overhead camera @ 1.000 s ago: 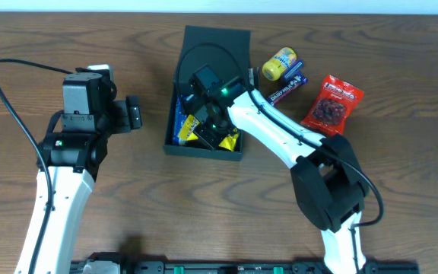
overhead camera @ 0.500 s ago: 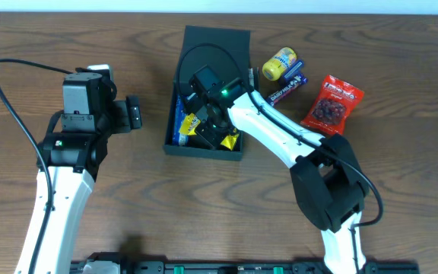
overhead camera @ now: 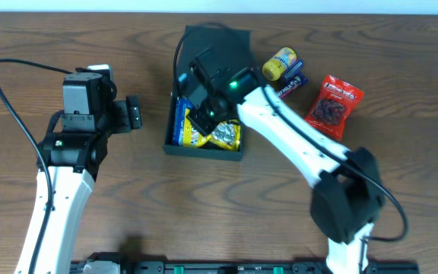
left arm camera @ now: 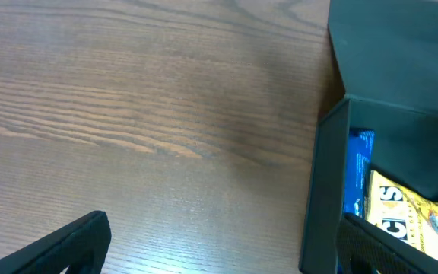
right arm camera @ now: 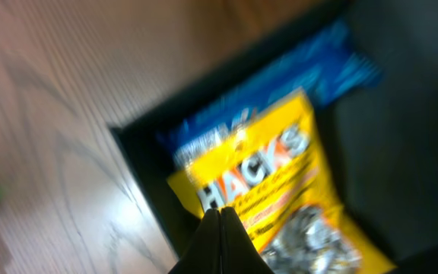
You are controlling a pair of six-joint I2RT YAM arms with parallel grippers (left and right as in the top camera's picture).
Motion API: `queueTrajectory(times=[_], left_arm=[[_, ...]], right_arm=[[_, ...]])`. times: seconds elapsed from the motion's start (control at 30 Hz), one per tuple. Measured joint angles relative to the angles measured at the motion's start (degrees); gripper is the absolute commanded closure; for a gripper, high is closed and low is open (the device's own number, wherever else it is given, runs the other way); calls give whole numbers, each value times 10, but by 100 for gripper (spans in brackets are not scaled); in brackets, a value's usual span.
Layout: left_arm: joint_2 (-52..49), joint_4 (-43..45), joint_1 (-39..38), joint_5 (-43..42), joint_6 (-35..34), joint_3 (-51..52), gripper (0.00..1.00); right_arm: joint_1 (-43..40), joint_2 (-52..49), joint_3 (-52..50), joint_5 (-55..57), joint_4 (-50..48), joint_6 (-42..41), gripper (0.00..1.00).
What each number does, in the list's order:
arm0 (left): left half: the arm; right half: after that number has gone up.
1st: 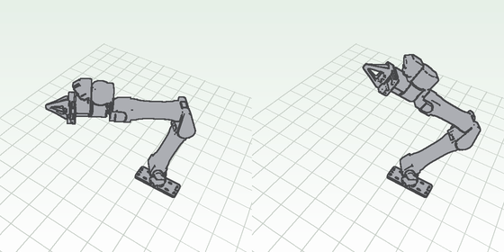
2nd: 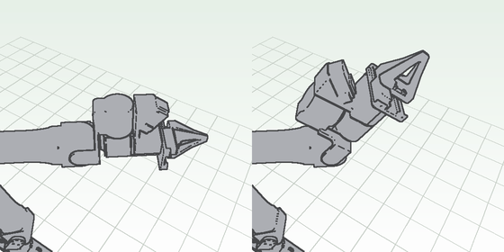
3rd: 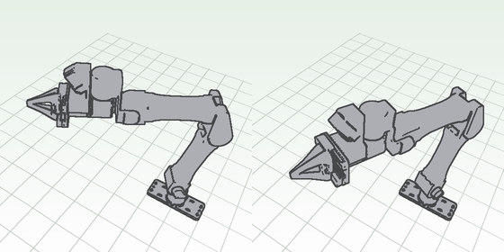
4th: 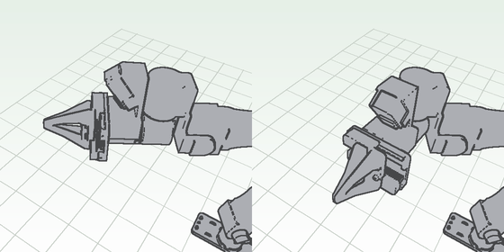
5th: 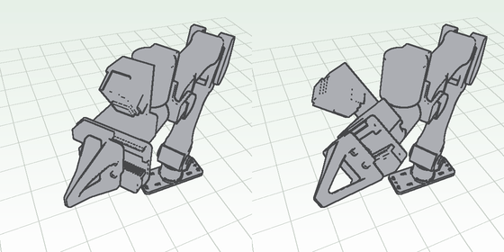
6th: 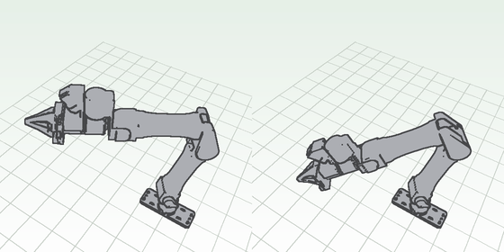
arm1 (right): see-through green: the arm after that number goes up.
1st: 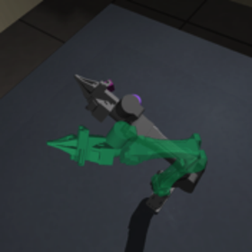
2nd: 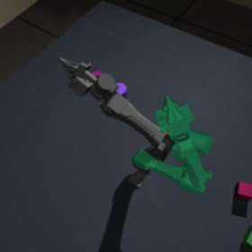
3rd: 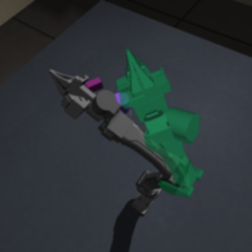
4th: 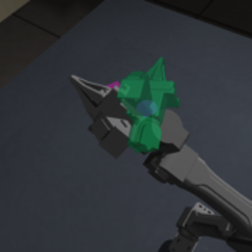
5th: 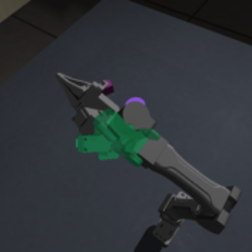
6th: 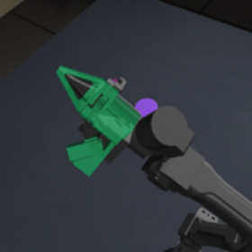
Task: Pack container
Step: 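Lower the yellow bag into the box and press it down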
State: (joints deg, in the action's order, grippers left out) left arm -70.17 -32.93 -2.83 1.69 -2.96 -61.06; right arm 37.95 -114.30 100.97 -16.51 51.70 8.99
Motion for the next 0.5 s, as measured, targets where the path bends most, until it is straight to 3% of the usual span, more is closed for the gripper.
queueTrajectory(times=[0.2, 0.5], left_arm=[[0, 0, 0, 0, 0, 0, 5], [0, 0, 0, 0, 0, 0, 5]], right_arm=[[-21, -2, 6, 0, 24, 0, 98], [-16, -103, -1, 2, 60, 0, 98]])
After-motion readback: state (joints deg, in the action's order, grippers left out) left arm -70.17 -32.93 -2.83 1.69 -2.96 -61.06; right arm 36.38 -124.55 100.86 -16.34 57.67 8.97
